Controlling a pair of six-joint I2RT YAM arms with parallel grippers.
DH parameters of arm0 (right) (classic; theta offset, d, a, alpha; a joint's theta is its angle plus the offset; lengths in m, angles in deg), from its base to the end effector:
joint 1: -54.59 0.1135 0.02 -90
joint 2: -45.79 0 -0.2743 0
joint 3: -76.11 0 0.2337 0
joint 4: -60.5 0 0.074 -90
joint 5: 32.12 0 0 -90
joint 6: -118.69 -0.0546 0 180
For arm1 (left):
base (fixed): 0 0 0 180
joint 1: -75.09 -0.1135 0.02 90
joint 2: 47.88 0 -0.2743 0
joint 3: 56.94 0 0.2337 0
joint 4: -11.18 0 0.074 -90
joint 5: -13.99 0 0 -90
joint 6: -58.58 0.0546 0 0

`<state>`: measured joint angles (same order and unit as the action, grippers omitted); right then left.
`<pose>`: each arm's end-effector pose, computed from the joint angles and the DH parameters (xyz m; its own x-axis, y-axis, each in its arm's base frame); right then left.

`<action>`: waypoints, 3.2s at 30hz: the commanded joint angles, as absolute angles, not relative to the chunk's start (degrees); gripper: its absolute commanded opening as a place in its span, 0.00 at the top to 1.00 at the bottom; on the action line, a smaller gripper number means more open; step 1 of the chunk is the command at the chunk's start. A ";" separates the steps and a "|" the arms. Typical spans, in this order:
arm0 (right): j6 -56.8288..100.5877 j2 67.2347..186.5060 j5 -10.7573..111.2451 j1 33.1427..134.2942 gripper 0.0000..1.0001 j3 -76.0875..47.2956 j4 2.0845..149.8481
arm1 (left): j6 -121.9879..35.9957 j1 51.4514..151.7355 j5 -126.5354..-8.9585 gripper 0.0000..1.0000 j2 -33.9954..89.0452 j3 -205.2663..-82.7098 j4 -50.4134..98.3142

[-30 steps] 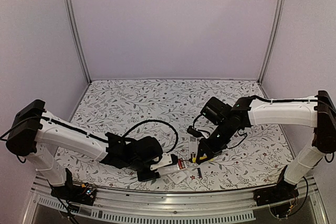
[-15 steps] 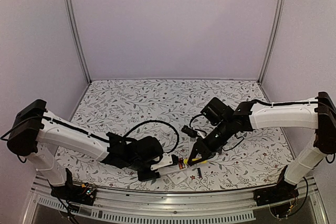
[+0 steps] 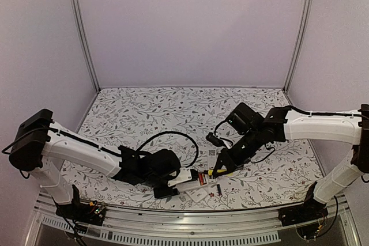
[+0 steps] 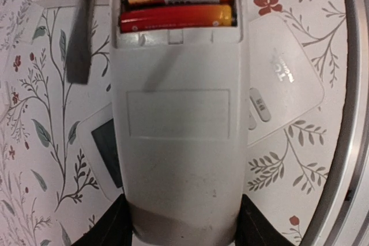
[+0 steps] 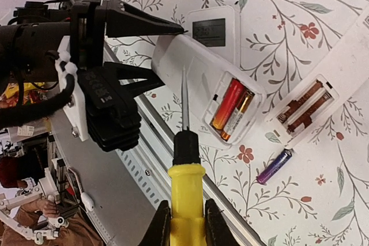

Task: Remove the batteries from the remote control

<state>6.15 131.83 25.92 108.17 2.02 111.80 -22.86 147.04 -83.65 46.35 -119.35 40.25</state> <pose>0.1453 0.2456 0.2313 -0.8056 -0.5441 -0.2345 -0.5580 0.5636 0.6091 0.1002 -0.2841 0.1519 -0.1304 0.8763 -0.4638 0.9523 0.2408 0.1873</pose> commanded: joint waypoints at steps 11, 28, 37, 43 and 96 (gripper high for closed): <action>7.88 132.00 41.16 111.93 1.00 -7.57 130.92 | -22.15 146.77 -85.23 0.83 46.30 -120.86 41.25; 6.16 138.29 41.12 114.88 1.00 -11.70 132.49 | -22.28 146.89 -85.75 0.82 46.79 -121.90 42.25; 2.63 142.40 45.07 114.89 1.00 -13.86 136.51 | -22.30 147.44 -86.66 0.81 47.00 -122.93 43.36; 0.66 144.99 47.32 114.88 1.00 -15.81 138.37 | -22.38 148.37 -87.43 0.81 47.49 -123.57 44.12; -6.31 131.91 18.06 105.14 1.00 5.35 95.69 | -22.66 146.69 -83.77 0.89 48.16 -122.99 43.24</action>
